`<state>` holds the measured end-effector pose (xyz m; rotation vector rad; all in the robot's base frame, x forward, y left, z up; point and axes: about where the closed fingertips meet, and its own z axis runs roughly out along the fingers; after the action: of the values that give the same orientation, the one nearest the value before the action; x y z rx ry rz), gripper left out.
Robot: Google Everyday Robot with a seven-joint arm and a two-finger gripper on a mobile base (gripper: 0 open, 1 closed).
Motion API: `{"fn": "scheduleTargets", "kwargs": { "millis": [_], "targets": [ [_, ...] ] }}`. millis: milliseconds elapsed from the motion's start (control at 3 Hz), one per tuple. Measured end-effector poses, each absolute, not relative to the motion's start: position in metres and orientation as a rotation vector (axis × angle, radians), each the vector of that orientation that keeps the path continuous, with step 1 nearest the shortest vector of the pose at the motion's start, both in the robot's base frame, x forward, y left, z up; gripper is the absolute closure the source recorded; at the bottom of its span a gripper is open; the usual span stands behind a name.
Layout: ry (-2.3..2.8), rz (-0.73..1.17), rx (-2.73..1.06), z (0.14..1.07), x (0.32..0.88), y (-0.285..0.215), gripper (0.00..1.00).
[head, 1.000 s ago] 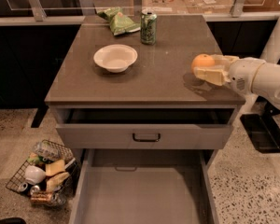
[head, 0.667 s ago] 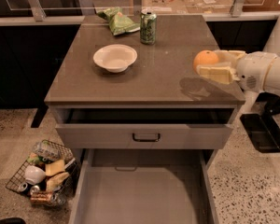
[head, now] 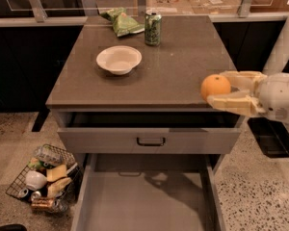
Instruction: Place orange into middle drawer
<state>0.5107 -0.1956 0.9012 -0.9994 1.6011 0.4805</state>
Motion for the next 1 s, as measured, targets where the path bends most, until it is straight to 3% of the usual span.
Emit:
{"fn": "scheduleTargets", "kwargs": {
  "millis": [333,1000],
  "targets": [
    [1.571,0.538,-1.112,0.872,0.461,-0.198,1.0],
    [1.571,0.564,-1.167,0.757,0.414,-0.2,1.0]
  ]
}}
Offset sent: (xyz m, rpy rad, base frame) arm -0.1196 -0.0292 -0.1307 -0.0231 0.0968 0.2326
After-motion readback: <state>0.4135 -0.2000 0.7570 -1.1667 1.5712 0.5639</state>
